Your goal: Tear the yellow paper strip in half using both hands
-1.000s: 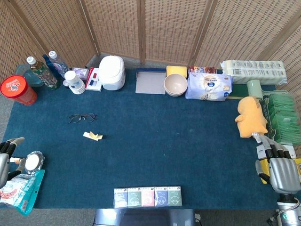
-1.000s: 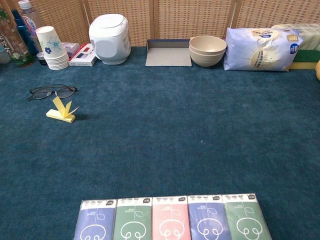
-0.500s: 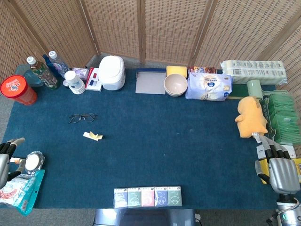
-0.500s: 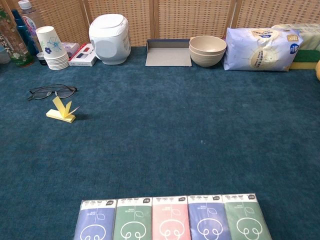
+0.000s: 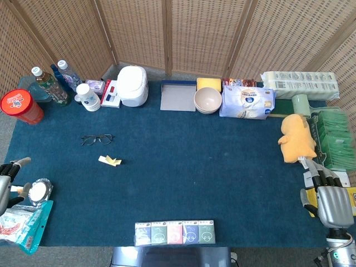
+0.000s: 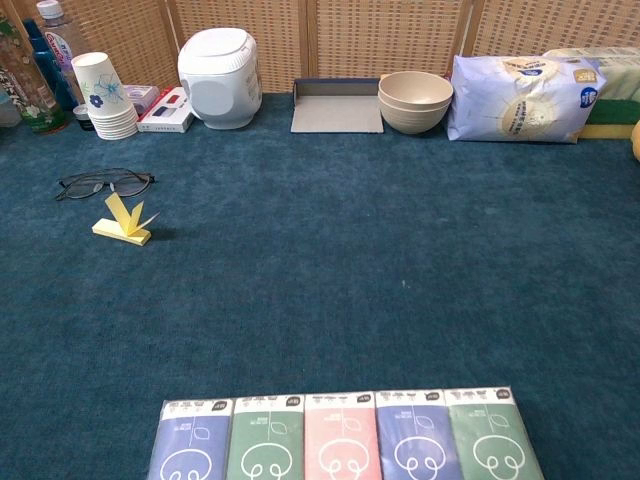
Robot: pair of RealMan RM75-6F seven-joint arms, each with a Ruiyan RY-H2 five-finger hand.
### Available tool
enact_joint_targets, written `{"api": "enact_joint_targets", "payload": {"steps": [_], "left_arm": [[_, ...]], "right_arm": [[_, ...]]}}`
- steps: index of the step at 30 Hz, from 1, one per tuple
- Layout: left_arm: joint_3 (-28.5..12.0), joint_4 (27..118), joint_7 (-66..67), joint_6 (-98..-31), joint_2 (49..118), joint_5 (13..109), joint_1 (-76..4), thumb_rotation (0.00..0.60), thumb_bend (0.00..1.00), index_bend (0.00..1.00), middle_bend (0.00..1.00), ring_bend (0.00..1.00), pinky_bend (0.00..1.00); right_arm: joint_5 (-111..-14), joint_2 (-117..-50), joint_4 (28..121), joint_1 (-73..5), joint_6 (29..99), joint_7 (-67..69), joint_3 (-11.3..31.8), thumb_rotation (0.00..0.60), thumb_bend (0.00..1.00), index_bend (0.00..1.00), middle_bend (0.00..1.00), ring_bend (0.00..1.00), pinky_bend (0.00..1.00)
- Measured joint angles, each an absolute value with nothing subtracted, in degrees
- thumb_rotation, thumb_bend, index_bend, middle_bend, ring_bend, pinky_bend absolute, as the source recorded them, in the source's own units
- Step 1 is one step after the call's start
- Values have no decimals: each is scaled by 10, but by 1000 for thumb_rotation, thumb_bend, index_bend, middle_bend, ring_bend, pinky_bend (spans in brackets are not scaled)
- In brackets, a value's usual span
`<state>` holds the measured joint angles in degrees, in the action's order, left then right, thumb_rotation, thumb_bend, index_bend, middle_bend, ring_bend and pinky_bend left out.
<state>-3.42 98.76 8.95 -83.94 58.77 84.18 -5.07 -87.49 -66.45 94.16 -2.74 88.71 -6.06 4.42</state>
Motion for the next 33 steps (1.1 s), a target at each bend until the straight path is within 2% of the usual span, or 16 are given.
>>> {"api": "enact_joint_targets", "payload": {"steps": [2,4,6,12,14,16,18,20,26,30,33], "left_arm": [[-36,986,89,-829,586,843,-59,600,349,216,410,440,328],[-38,984,89,-815,584,845,-69,600,341,216,457,491,420],[-39,981,88,-796,581,847,-82,591,321,219,537,584,543],[-45,965,90,-726,578,856,-134,477,306,241,709,771,798],[-48,958,89,-704,580,856,-151,469,305,245,764,825,848],[-51,947,87,-676,584,854,-170,499,305,250,812,877,879],[-54,936,82,-648,589,852,-190,575,306,251,843,923,910],[-55,926,76,-623,594,851,-206,599,308,250,859,948,925],[-56,895,76,-548,614,841,-260,600,319,244,857,939,934],[-56,878,93,-541,635,831,-271,600,319,242,820,905,947],[-55,861,103,-545,657,826,-276,600,319,282,812,902,961]], "right_arm": [[-874,-665,942,-27,888,-61,44,600,480,4,176,153,213],[-873,-665,942,-27,887,-62,44,600,480,4,176,153,213],[-870,-666,941,-26,886,-63,44,600,480,4,176,153,213],[-862,-668,942,-26,884,-68,46,600,480,4,176,153,213],[-860,-668,943,-27,882,-71,47,600,480,4,176,153,218],[-857,-668,943,-28,878,-73,47,600,480,4,176,153,229],[-855,-669,944,-30,874,-77,48,600,479,4,176,153,235],[-854,-670,945,-32,871,-80,49,600,480,4,176,153,236],[-849,-677,946,-39,863,-90,52,600,479,4,176,154,242],[-848,-680,947,-41,862,-94,54,600,479,4,176,155,249],[-849,-680,946,-41,865,-92,55,600,480,4,176,156,252]]}}
